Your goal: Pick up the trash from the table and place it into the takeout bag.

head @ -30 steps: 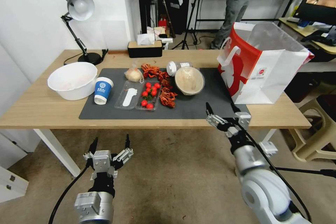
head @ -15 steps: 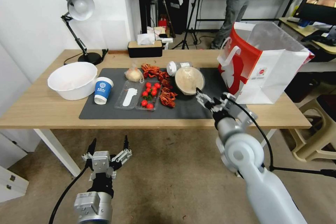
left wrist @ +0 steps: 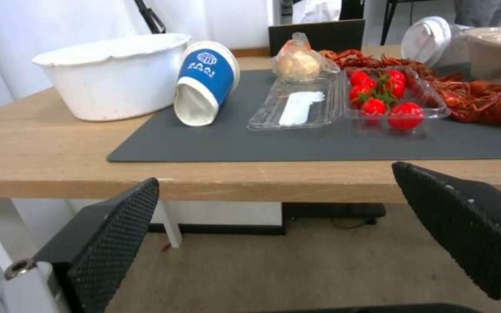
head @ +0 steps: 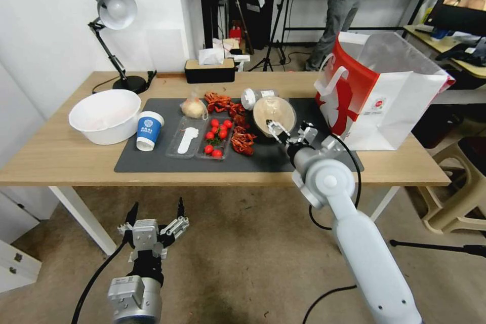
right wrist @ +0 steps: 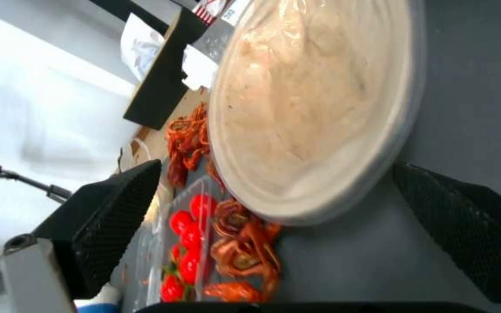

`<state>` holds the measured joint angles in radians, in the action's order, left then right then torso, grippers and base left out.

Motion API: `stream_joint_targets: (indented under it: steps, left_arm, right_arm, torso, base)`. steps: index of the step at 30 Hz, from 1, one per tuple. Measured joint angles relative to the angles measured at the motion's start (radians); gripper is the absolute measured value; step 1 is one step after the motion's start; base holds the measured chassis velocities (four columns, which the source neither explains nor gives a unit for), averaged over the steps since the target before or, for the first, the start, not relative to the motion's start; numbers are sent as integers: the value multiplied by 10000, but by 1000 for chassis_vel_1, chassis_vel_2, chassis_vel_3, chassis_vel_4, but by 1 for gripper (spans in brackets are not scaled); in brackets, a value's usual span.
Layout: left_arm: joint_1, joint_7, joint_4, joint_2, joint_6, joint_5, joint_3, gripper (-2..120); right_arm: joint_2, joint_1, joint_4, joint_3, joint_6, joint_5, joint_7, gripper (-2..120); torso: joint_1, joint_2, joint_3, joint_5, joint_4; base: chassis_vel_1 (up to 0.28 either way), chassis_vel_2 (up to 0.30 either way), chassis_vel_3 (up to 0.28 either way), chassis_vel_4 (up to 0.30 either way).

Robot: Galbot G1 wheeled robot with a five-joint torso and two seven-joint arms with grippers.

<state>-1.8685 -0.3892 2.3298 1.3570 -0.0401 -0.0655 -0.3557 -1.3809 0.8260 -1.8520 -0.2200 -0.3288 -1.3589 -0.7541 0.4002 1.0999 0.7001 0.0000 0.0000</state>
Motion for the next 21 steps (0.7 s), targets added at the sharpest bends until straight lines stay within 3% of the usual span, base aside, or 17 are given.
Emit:
stream_joint_targets:
  steps: [9,16,18,21]
  left_arm:
    - [-77,-29,15,21,20,5,-3,100]
    - [-107,-38,37,21,53,39,27,100]
    - [-123,-39,46,21,78,57,45,100]
    - [-134,-38,45,20,87,60,46,100]
  right_arm:
    - [-338,-325,431,-154,72,-207,-573,98]
    - [-531,-319,554,-308,105,-240,-704,80]
    - [-532,-297,558,-372,121,-213,-770,61]
    - [-500,-281,561,-396,164,-130,-792,52]
  torso:
    - [-1,0,-2,1,0]
    - [-2,0,-1,1,0]
    - [-3,0,-1,0,0]
    - [-3,0,-2,1,0]
  base:
    - [0,0,0,0]
    - [0,0,0,0]
    - [0,0,0,0]
    - [0,0,0,0]
